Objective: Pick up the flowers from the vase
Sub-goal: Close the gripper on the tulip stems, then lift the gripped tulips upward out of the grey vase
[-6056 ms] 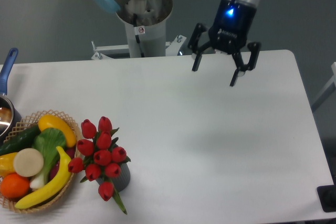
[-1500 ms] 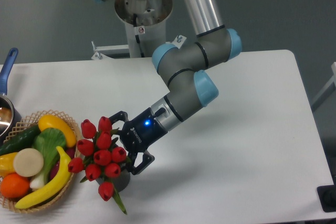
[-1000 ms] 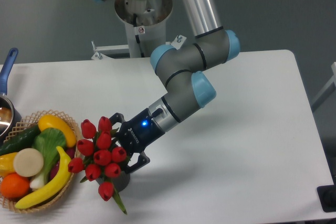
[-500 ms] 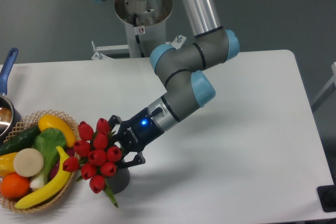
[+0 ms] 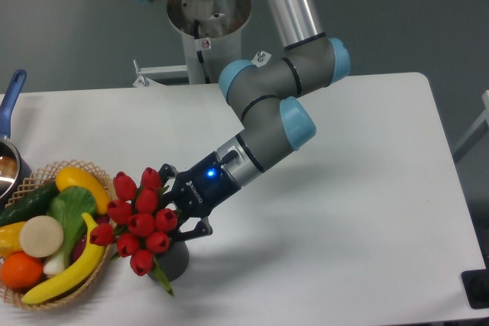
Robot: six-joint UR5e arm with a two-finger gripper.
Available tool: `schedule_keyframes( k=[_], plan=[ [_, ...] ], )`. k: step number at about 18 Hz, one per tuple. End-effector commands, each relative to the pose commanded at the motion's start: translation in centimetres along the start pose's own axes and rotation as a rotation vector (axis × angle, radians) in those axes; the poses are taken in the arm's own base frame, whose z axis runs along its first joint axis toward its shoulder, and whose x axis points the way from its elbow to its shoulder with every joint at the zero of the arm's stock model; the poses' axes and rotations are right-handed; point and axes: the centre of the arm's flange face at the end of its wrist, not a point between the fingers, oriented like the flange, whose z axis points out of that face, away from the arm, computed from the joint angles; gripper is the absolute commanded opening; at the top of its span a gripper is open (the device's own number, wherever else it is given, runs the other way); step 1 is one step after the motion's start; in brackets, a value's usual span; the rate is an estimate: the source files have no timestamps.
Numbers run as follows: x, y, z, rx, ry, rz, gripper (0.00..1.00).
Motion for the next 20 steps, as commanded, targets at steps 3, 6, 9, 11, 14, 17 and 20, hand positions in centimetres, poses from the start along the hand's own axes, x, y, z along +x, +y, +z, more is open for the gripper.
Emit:
schedule_keyframes(
  k=[3, 6, 9, 11, 14, 17, 20],
  plan=[
    [0.3, -1.1, -0.7, 0.004, -0.011, 0.000, 0.45],
    [0.6, -2.6, -1.2, 0.012, -0.018, -0.017, 0.45],
    [1.0, -3.9, -2.1, 0.021, -0.029, -0.024, 0.45],
    [1.4, -5.1, -2.6, 0.037, -0.031, -0.030, 0.45],
    [1.2, -6.5, -4.1, 0.064, -0.047, -0.019, 0.45],
    [0.7, -8.2, -5.4, 0.079, -0.064, -0.019, 0.45],
    [0.4, -10.0, -6.0, 0.085, -0.074, 0.002, 0.45]
  ],
)
